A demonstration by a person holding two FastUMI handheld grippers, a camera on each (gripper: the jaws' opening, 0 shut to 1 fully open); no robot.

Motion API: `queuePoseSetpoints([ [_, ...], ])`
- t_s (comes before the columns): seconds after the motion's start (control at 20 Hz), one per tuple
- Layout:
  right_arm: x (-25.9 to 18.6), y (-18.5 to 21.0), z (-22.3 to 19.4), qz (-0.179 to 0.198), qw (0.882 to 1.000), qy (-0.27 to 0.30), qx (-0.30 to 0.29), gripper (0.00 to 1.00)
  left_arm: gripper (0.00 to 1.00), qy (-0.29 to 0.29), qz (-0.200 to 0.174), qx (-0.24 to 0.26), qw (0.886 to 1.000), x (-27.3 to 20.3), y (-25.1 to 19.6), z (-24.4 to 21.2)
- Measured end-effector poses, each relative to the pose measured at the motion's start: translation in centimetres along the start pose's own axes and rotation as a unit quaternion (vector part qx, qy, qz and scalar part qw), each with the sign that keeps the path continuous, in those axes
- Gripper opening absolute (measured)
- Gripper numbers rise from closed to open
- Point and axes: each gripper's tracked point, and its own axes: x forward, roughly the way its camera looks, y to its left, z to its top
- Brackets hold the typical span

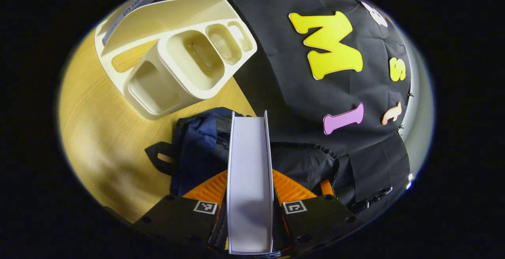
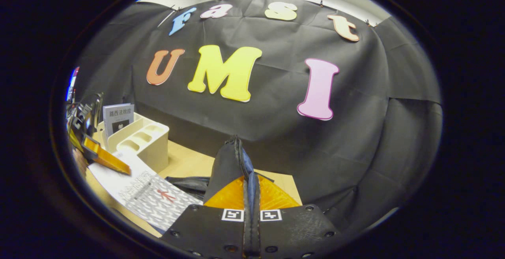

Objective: Open the schoolbag, grab two books from the bookshelf and put them into the schoolbag.

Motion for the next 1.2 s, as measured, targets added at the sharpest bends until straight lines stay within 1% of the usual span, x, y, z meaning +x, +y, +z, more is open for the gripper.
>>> queuePoseSetpoints([
  [0.1, 0.1, 0.2, 0.5, 0.006, 1.000, -0.002, 0.000, 0.00, 0.46, 0.007, -0.004, -0.012, 1.000, 2.4, -0.2, -0.8],
  [0.15, 0.1, 0.2, 0.8, 0.007, 1.000, -0.004, -0.003, 0.00, 0.46, 0.007, 0.005, -0.007, 1.000, 3.4, 0.4, -1.4],
  [0.3, -0.2, 1.3, 1.2, 0.023, 1.000, -0.007, -0.004, 0.00, 0.46, 0.010, 0.016, 0.009, 1.000, 6.2, 1.1, -3.2],
  [0.35, -0.4, 1.5, 1.2, 0.028, 1.000, -0.009, -0.004, 0.00, 0.46, 0.012, 0.019, 0.023, 0.999, 6.9, 1.5, -3.9],
  [0.4, -0.4, 1.6, 1.4, 0.031, 0.999, -0.011, -0.003, 0.00, 0.46, 0.005, 0.013, 0.032, 0.999, 7.5, 1.3, -4.1],
  [0.45, -0.5, 1.6, 1.4, 0.034, 0.999, -0.013, -0.001, 0.00, 0.46, 0.000, 0.033, 0.063, 0.997, 8.2, 2.2, -4.9],
  [0.5, -0.5, 1.7, 1.5, 0.037, 0.999, -0.015, 0.001, 0.00, 0.46, -0.012, 0.030, 0.082, 0.996, 8.9, 2.4, -5.3],
  [0.55, -0.6, 1.9, 1.6, 0.039, 0.999, -0.017, 0.003, 0.00, 0.47, -0.015, 0.036, 0.095, 0.995, 9.7, 2.4, -5.5],
  [0.6, -0.6, 2.0, 1.7, 0.043, 0.999, -0.019, 0.005, 0.00, 0.47, -0.019, 0.033, 0.099, 0.994, 10.4, 2.1, -5.8],
  [0.75, -1.0, 3.0, 1.9, 0.055, 0.998, -0.025, 0.018, 0.00, 0.47, -0.031, 0.035, 0.131, 0.990, 12.6, 1.7, -7.1],
  [0.8, -1.2, 3.1, 2.1, 0.057, 0.998, -0.030, 0.022, 0.01, 0.47, -0.034, 0.033, 0.132, 0.990, 13.2, 1.4, -7.4],
  [0.85, -1.2, 3.2, 2.3, 0.059, 0.997, -0.034, 0.027, 0.00, 0.52, -0.035, 0.033, 0.134, 0.990, 13.6, 1.4, -7.8],
  [0.9, -1.4, 3.4, 2.5, 0.062, 0.997, -0.035, 0.029, 0.00, 0.48, -0.041, 0.033, 0.132, 0.990, 14.0, 1.5, -8.1],
  [1.0, -1.7, 3.5, 2.4, 0.064, 0.996, -0.039, 0.038, 0.01, 0.48, -0.059, 0.035, 0.129, 0.989, 14.8, 1.3, -8.1],
  [1.15, -1.8, 4.0, 2.0, 0.066, 0.996, -0.032, 0.053, 0.00, 0.49, -0.085, 0.038, 0.144, 0.985, 15.5, 1.4, -8.2],
  [1.2, -1.8, 4.0, 1.9, 0.065, 0.996, -0.032, 0.056, 0.01, 0.52, -0.090, 0.050, 0.154, 0.983, 15.6, 1.7, -8.0],
])
